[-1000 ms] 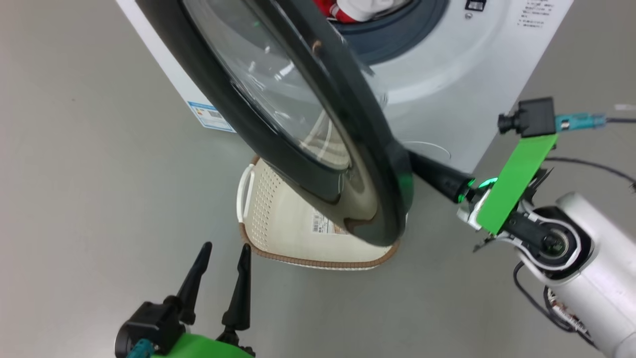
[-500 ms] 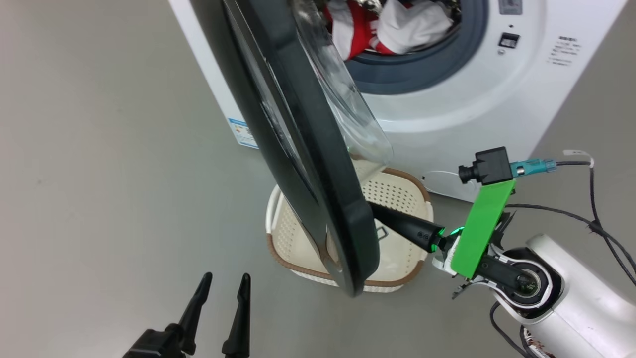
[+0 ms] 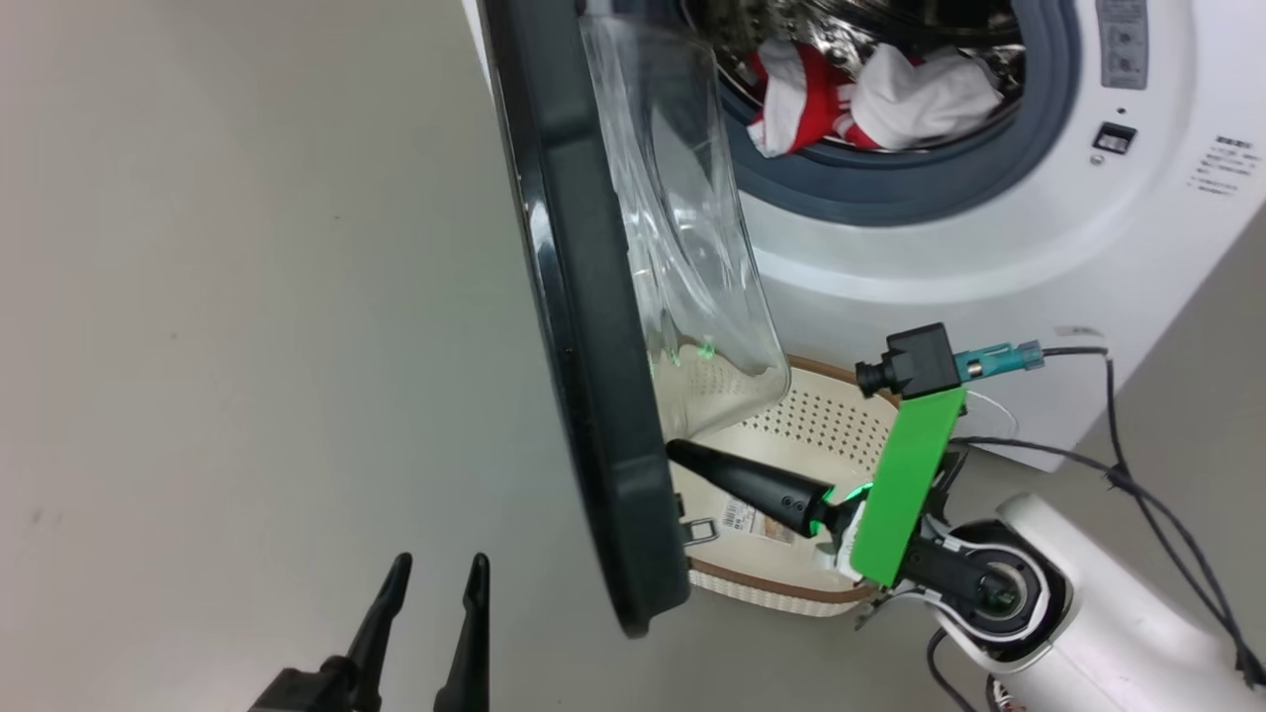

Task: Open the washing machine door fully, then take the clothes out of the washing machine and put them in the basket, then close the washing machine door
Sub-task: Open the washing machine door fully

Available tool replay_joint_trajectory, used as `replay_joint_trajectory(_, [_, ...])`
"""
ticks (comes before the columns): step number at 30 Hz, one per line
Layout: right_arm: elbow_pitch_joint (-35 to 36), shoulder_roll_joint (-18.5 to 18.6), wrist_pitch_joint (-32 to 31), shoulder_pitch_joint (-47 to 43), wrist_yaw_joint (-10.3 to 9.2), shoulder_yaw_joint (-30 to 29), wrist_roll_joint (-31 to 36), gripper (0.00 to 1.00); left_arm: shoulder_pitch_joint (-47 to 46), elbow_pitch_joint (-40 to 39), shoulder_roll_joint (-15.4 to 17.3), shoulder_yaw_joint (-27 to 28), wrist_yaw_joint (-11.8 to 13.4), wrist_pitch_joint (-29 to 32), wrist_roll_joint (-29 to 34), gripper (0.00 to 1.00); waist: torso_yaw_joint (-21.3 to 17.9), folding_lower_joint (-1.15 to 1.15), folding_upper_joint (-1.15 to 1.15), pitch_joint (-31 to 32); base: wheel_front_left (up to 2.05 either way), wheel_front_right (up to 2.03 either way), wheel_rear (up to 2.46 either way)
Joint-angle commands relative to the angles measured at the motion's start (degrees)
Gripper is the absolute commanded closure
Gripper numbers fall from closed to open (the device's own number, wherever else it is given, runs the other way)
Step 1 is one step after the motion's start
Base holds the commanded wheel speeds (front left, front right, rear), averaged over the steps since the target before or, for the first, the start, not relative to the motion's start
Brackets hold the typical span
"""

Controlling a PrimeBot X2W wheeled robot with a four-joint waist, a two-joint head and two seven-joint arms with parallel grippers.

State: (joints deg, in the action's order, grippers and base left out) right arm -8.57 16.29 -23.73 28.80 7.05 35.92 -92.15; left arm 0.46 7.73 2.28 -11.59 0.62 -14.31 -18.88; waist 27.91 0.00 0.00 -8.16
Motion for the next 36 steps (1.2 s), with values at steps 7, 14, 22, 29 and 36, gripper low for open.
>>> replay_joint_trajectory(7, [1.35,-3.58,-0.77,-0.92,0.44,0.56,0.85,1.0,0.62,-2.15,0.6,2.7,0.94,-0.69,0.55,0.0,2.24,0.0,0.0,1.0,0.0,0.0,0.0])
replay_joint_trajectory(14, [1.03,-5.09,-1.54,-0.92,0.44,0.49,1.11,1.0,1.22,-2.78,0.6,3.24,1.25,-0.69,0.39,0.0,2.35,0.0,0.0,1.03,0.0,0.0,0.0])
replay_joint_trajectory(22, [0.76,-5.62,-1.12,-1.0,0.44,-0.38,1.97,1.0,0.98,-3.01,0.6,3.41,1.45,-0.69,0.26,0.0,2.22,0.0,0.0,0.89,0.0,0.0,0.0])
replay_joint_trajectory(29, [-0.54,-3.47,2.39,-3.52,0.44,-1.38,3.62,0.0,0.71,-2.35,0.6,3.54,0.99,-0.69,0.39,0.0,1.41,0.0,0.0,1.27,0.0,0.0,0.0])
replay_joint_trajectory(36, [-2.17,-0.45,6.26,-8.07,0.44,-2.26,3.77,0.0,0.63,-1.92,0.6,4.19,0.79,-0.69,0.5,0.0,-0.22,0.0,0.0,1.48,0.0,0.0,0.0])
